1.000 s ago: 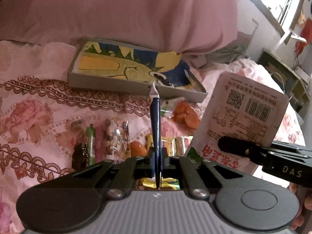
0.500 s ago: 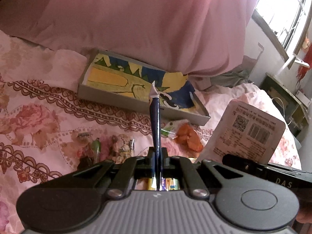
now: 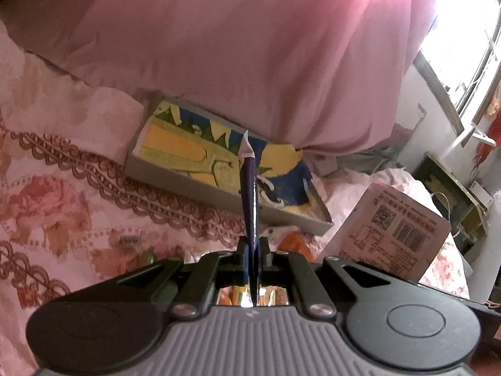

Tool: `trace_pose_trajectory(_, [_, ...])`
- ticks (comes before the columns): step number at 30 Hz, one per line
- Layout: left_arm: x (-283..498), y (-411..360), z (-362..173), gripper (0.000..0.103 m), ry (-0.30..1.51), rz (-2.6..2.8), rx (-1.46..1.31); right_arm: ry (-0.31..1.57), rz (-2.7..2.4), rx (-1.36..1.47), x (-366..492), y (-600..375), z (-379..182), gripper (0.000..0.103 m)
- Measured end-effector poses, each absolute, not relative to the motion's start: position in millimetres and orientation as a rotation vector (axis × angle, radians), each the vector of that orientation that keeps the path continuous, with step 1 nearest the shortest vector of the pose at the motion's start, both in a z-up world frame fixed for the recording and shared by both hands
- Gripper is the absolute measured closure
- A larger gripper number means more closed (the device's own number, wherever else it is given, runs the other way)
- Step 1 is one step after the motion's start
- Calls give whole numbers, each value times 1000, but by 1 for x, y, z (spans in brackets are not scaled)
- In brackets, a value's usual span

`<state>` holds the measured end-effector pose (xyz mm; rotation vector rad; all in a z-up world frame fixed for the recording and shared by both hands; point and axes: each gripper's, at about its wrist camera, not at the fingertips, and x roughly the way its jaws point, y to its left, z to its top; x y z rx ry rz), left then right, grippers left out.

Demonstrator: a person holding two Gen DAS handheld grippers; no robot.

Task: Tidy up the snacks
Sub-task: 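Carry the white pouch and blue packet over the cartoon tray with both grippers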

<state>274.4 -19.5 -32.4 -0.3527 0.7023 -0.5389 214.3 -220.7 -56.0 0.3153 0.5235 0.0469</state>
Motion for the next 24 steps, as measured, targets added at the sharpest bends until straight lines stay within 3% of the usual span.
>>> trace_pose_trajectory(13, [367,-28,-26,99,631,-471,-357,414,14,488,321,-261,-51,95])
trace_pose_trajectory(16, [390,-27,-26,98,602,-437,-460,400,3,547,345,-267,-55,95])
trace_pose_trajectory(24, [427,-20,-52,98,539,-422,-525,407,10,633,402,-265,-77,94])
